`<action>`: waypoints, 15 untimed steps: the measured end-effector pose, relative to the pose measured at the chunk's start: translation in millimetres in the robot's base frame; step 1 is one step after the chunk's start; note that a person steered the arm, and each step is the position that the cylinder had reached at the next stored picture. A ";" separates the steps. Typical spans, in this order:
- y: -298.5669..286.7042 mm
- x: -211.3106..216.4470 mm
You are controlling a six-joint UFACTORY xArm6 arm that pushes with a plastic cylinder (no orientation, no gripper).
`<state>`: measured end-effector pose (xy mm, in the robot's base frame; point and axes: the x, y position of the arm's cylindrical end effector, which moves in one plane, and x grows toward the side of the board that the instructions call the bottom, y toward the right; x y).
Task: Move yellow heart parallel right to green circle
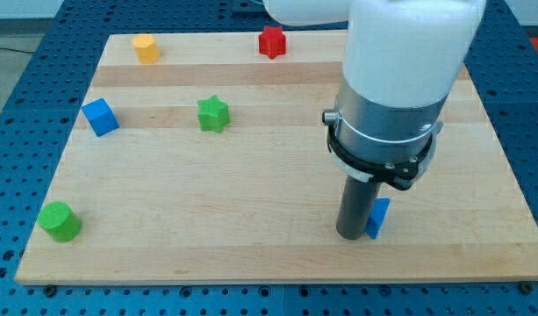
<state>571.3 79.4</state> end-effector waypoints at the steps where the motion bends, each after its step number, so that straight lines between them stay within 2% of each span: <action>1: 0.0 0.0; 4: 45.9 1.0; 5: 72.8 -38.5; 6: 87.4 -118.9; 7: 90.8 -168.2; 8: 136.8 -168.6; 9: 181.0 -191.5; 10: 180.6 -212.7; 14: 180.2 -219.0; 15: 165.9 -262.6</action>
<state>308.8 245.3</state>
